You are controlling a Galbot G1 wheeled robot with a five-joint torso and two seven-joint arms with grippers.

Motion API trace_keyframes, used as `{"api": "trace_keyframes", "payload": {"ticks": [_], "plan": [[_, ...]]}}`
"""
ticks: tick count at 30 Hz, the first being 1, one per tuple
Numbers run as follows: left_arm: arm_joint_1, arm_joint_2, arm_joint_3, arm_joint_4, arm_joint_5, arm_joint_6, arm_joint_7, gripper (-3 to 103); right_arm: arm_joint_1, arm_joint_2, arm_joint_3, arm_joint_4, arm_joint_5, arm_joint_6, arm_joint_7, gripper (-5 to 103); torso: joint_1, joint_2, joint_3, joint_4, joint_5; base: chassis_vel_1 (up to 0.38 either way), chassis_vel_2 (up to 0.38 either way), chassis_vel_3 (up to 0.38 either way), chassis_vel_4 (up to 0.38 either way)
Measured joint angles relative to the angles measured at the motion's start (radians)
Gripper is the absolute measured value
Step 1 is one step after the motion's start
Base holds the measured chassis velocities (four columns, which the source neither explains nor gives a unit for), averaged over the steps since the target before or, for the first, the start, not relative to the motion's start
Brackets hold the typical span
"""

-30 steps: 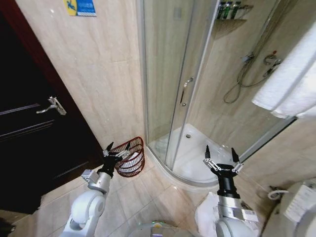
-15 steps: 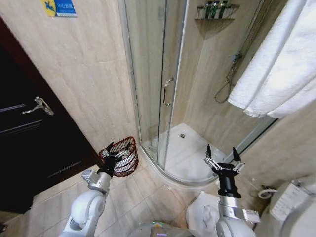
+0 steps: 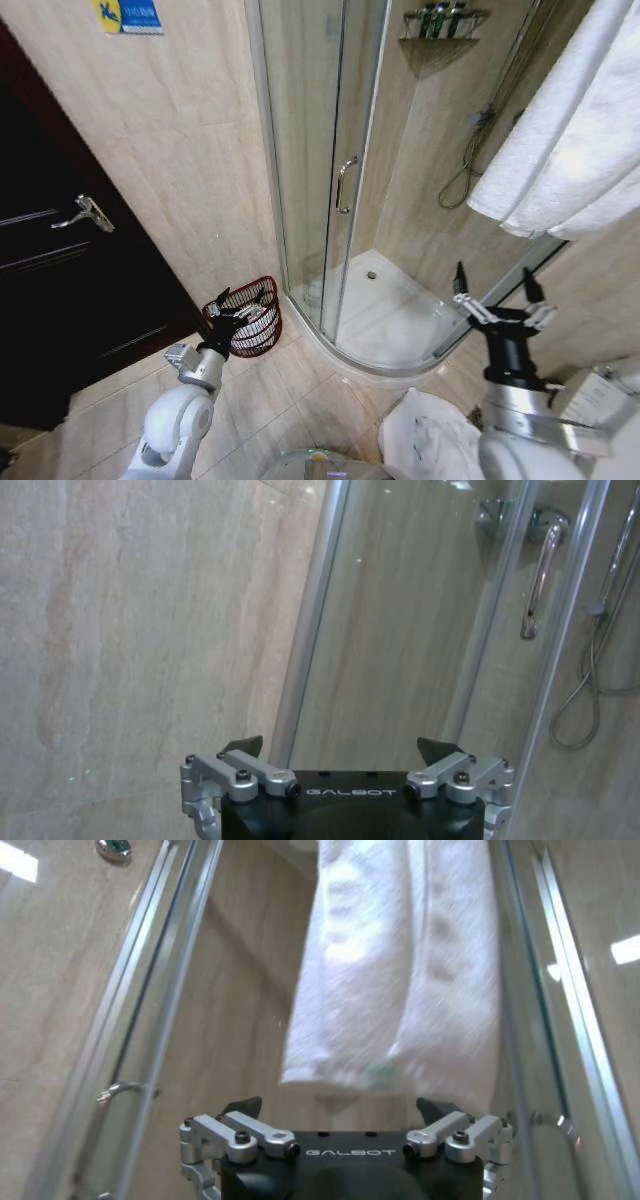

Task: Discard the used towel into the hamper.

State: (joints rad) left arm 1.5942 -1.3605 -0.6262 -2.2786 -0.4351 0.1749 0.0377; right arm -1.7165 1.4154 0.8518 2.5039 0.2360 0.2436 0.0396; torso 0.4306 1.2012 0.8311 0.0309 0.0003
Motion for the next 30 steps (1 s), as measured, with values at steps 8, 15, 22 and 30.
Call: {"api": "trace_keyframes", "payload": {"ticks": [8,15,22,30], "plan": [[0.0,0.0,0.0,0.0,0.0,0.0,0.0,100,0.12,-0.205,0.225,0.001,0.227,-0.098,0.019,100,0.0,0.0,0.0,0.0002,0.0003,0.0,0.0,0.0,0.0],[0.0,0.0,0.0,0.0,0.0,0.0,0.0,100,0.201,-0.412,0.493,0.0,0.518,-0.199,0.089,100,0.0,0.0,0.0,-0.0002,0.0001,0.0,0.0,0.0,0.0],[0.0,0.0,0.0,0.0,0.0,0.0,0.0,100,0.284,-0.578,0.526,-0.001,0.605,-0.181,0.143,100,0.0,0.0,0.0,0.0001,-0.0002,0.0,0.0,0.0,0.0],[0.0,0.0,0.0,0.0,0.0,0.0,0.0,100,0.415,-0.695,0.486,-0.068,0.566,-0.14,0.176,100,0.0,0.0,0.0,0.0001,0.0,0.0,0.0,0.0,0.0]]}}
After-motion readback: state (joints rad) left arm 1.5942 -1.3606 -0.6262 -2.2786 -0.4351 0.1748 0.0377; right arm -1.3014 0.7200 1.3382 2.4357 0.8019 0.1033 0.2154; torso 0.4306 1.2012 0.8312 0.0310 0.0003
